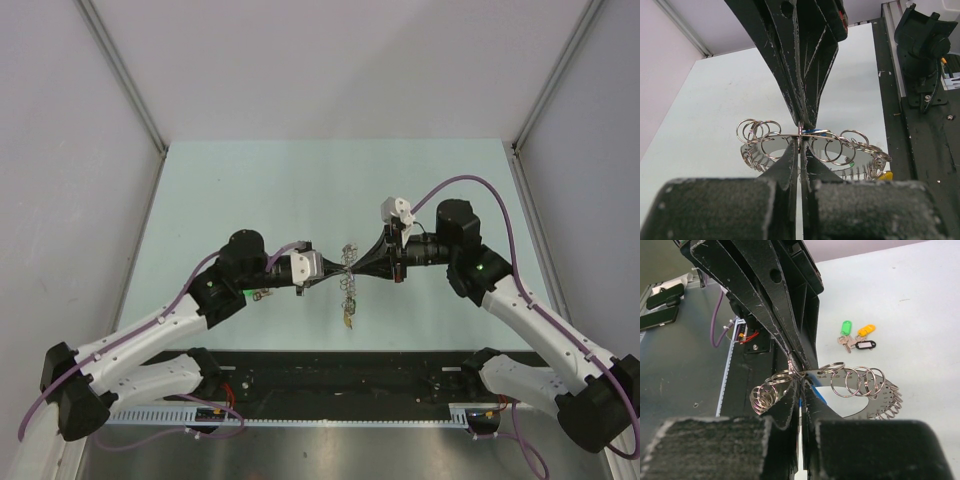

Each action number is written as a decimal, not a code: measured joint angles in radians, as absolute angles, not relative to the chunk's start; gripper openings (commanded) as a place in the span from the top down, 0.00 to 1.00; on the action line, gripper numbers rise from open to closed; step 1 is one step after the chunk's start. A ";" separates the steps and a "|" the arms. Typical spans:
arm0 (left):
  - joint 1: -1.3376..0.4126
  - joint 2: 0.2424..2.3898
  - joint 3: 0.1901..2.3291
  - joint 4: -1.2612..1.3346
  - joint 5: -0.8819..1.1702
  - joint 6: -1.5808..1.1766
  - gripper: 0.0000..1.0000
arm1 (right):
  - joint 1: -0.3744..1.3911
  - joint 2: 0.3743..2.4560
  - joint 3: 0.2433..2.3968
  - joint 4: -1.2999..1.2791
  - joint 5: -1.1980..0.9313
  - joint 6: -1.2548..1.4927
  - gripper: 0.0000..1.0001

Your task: Put the keys on the keyring

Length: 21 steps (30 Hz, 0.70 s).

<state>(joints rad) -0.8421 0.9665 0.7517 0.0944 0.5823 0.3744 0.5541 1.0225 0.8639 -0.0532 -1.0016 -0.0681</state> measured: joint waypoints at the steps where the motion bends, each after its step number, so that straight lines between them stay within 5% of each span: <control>1: -0.842 0.966 0.752 0.094 0.582 0.374 0.93 | 0.554 1.022 0.864 -0.056 -1.000 -0.073 1.00; 4: -0.842 0.965 0.752 0.093 0.580 0.375 0.80 | 0.555 1.019 0.864 -0.082 -0.982 -0.099 1.00; 13: -0.842 0.912 0.791 0.005 0.581 0.412 0.62 | 0.579 1.021 0.888 -0.283 -0.867 -0.200 1.00; 21: -0.842 1.017 0.892 -0.148 0.612 0.445 0.61 | 0.626 1.037 0.946 -0.363 -0.777 -0.260 1.00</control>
<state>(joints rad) -0.8421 1.0168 0.8925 -0.1478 0.6121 0.4454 0.6262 1.0374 0.9463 -0.3634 -0.7769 -0.2600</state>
